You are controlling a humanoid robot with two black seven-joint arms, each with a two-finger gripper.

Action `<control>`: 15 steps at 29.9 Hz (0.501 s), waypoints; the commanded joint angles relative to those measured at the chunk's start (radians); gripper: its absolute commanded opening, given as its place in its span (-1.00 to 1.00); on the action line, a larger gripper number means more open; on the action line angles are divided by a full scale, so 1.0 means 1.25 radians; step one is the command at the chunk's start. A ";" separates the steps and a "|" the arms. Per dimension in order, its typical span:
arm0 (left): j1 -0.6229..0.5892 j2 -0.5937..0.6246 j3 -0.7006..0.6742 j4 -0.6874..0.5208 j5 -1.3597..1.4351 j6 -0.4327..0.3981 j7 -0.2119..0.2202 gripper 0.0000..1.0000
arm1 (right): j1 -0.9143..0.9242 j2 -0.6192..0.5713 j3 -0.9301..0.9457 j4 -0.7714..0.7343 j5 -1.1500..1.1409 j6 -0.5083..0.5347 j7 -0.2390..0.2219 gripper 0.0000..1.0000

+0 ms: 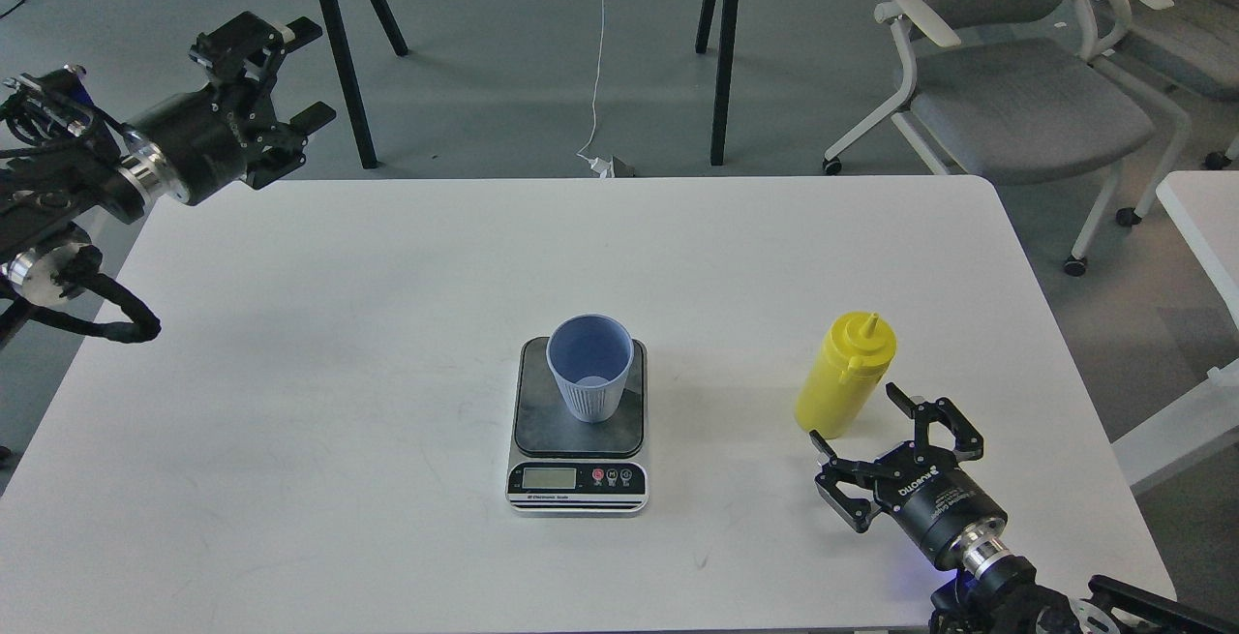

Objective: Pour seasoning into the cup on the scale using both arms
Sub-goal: 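Move the right gripper to the yellow bottle and grasp it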

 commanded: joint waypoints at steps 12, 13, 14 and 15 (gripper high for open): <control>0.018 -0.002 -0.001 0.000 0.000 0.000 0.000 1.00 | 0.016 0.009 0.013 0.000 -0.011 0.000 0.000 0.98; 0.018 -0.002 -0.001 0.000 0.000 0.000 0.000 1.00 | 0.019 0.009 0.015 0.000 -0.011 0.000 0.000 0.98; 0.018 -0.002 -0.001 0.000 0.000 0.000 0.000 1.00 | 0.022 0.009 0.016 0.000 -0.011 0.000 0.000 0.98; 0.020 -0.002 -0.001 0.000 0.000 0.000 0.000 1.00 | 0.026 0.009 0.016 -0.001 -0.011 0.000 0.000 0.98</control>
